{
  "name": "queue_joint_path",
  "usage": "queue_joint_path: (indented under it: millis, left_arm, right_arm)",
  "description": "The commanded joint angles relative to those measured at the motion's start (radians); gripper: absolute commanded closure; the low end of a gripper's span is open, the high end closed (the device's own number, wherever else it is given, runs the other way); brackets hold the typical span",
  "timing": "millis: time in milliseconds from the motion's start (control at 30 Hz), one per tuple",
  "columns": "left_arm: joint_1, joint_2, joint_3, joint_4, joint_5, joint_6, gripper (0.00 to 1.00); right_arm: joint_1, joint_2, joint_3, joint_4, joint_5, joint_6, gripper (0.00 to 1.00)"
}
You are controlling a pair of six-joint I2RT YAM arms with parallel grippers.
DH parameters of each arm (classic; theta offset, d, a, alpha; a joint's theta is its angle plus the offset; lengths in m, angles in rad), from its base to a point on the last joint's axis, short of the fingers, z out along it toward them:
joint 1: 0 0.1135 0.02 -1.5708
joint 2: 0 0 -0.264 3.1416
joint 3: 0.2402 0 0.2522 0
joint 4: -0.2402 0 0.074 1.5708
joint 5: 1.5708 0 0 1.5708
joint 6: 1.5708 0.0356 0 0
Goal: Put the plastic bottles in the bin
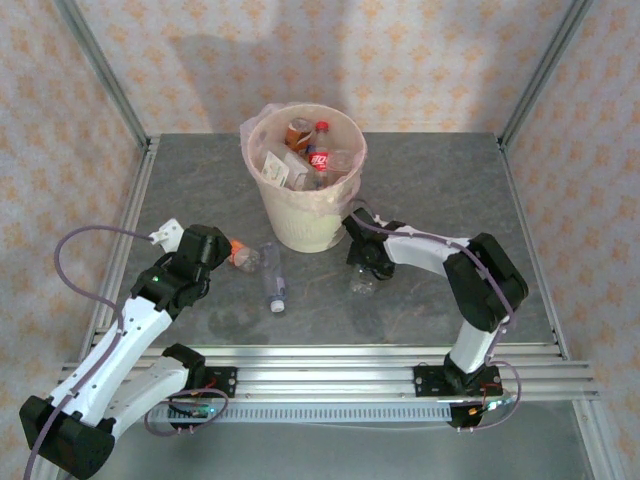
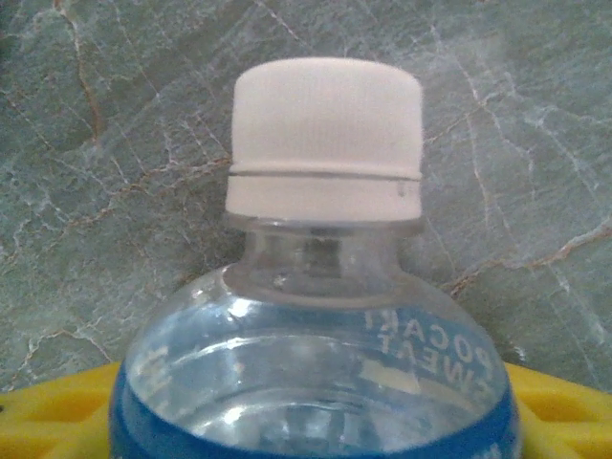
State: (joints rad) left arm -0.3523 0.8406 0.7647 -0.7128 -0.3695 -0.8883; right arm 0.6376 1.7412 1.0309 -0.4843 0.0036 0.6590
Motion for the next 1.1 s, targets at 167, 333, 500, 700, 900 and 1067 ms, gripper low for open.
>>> queue_joint_path:
  millis: [167,333,500,700,900,1067]
  left_arm:
    - [0.010,-0.003,-0.002,-0.001,-0.009,-0.013,0.00]
    - [0.011,0.013,0.002,0.010,0.000,-0.010,0.00]
    - [0.010,0.036,0.011,0.021,0.015,-0.007,0.00]
    - [0.010,0.058,0.021,0.031,0.025,-0.003,0.00]
    - [0.009,0.072,0.024,0.039,0.043,-0.003,0.00]
    - [0.009,0.077,0.024,0.042,0.064,-0.010,0.00]
  right_arm:
    - [-0.004,-0.188,-0.025,-0.114,0.122,0.004,0.46]
    - [-0.006,-0.378,-0.029,-0.235,0.236,0.011,0.48]
    - [-0.006,-0.552,0.040,-0.349,0.311,-0.026,0.49]
    - [-0.005,-0.628,0.243,-0.393,0.268,-0.185,0.50]
    - [-0.006,-0.483,0.565,-0.418,0.110,-0.385,0.50]
    - [-0.004,-0.270,0.873,-0.477,-0.002,-0.512,0.49]
